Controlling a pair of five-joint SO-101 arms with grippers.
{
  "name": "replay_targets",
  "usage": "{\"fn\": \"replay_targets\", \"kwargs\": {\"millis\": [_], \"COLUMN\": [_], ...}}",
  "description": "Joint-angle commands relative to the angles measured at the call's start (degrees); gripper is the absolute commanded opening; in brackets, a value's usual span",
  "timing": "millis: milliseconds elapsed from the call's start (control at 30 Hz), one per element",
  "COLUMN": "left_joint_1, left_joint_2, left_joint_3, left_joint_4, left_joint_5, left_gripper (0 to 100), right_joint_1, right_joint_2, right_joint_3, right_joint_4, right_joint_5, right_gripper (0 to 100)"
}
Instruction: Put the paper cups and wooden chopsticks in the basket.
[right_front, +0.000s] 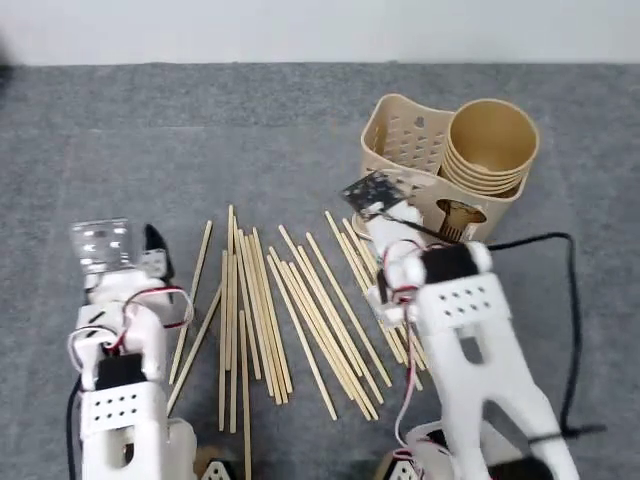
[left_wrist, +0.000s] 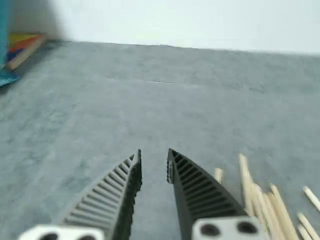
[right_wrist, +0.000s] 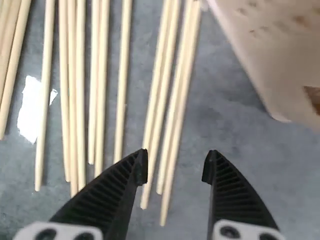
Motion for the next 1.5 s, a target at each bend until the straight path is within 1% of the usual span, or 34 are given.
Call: {"fn": "replay_targets", "kwargs": {"millis": [0, 167, 333, 467, 633, 800, 867, 1000, 1100, 1467], "left_joint_1": [-3.5, -3.8, -3.9, -3.9, -3.9, -3.9, -3.9, -3.8, -3.8, -3.8], "left_joint_2": [-0.1, -0.1, -0.1, 0.0, 0.0, 0.0, 0.0, 0.0, 0.0, 0.0], "left_joint_3": [-3.2, -0.2, 0.0, 0.1, 0.2, 0.8, 0.8, 0.9, 0.9, 0.9], "left_joint_4": [-1.3, -1.7, -1.7, -1.5, -1.5, -1.8, -1.8, -1.8, -1.8, -1.8], "left_joint_5": [4.7, 5.7, 5.7, 5.7, 5.7, 5.7, 5.7, 5.7, 5.7, 5.7], "left_gripper": [9, 9, 9, 9, 9, 9, 9, 9, 9, 9], "right_joint_1": [-2.4, -2.5, -2.2, -2.5, -2.2, -3.7, -4.3, -5.1, -5.8, -8.0], "right_joint_2": [5.2, 13.4, 21.8, 26.7, 31.4, 35.3, 36.0, 35.6, 34.5, 28.7], "right_joint_3": [-1.0, -1.0, -1.1, -1.2, -5.7, -8.2, -8.4, -8.5, -8.5, -8.4], "right_joint_4": [-4.4, -10.9, -17.5, -19.7, -17.8, -15.4, -15.0, -15.3, -15.3, -14.0], "right_joint_5": [-1.4, -1.1, -1.0, -1.1, -1.2, -1.2, -1.2, -1.1, -1.0, -1.1], "right_gripper": [20.4, 20.5, 20.5, 20.5, 20.2, 20.1, 17.9, 7.5, 2.4, 0.8]}}
